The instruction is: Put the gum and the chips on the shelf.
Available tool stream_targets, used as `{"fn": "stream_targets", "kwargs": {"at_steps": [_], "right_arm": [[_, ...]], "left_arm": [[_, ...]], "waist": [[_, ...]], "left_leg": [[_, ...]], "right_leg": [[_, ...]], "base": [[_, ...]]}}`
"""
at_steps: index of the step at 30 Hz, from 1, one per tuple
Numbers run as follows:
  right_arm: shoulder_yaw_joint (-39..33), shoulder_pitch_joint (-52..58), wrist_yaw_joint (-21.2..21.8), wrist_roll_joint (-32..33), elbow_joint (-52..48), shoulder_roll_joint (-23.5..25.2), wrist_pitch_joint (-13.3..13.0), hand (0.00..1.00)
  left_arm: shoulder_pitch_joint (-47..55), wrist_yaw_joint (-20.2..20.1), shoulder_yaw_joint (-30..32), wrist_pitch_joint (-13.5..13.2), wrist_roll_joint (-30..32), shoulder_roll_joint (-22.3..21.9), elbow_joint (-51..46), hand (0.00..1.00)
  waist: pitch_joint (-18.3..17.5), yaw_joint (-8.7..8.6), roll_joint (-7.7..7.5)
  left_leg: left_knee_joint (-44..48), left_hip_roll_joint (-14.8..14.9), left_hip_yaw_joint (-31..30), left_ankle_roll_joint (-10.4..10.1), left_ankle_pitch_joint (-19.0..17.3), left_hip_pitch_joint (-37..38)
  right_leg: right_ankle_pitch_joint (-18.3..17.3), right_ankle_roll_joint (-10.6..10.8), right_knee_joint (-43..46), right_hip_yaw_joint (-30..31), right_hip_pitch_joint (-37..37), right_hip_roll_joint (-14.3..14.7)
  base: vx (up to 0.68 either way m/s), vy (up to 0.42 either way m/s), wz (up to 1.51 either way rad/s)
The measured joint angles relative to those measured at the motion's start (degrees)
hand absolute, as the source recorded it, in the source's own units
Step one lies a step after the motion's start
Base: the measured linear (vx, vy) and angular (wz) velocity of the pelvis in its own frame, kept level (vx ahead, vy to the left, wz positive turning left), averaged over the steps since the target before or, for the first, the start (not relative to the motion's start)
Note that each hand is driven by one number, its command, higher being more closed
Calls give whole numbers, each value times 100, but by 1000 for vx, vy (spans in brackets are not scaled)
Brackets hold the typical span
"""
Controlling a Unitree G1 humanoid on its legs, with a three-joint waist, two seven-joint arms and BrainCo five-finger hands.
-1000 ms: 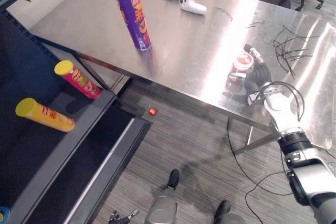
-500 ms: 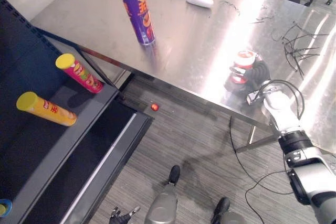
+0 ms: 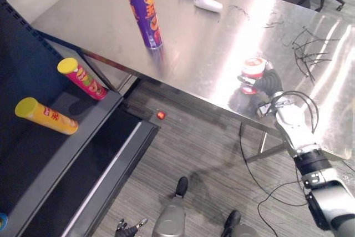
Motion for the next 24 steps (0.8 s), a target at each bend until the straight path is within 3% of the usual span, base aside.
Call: {"fn": "stream_targets", "kwargs": {"at_steps": [7, 17, 24], "right_arm": [[-99, 494, 53, 12, -875, 75, -141, 100], [-399, 856, 50, 350, -1422, 181, -222, 100], [-476, 881, 284, 567, -1918, 280, -267, 100]], "left_arm": [[11, 0, 170, 0, 1, 22, 72, 0], [44, 5, 380, 1, 209, -5, 244, 0], [125, 22, 390, 3, 223, -6, 250, 0]], "waist": [[-380, -189, -236], [-866, -291, -109], [-1007, -311, -137]], "left_leg": [[-13, 72, 205, -55, -45, 96], [-18, 206, 363, -123, -93, 103], [-12, 306, 510, -129, -98, 178]], "right_leg": [[6, 3, -17, 231, -20, 50], [8, -1, -62, 374, -96, 161], [71, -29, -130, 534, -96, 245]], "base": [[-24, -7, -17], [-7, -13, -8], [31, -24, -13]]}}
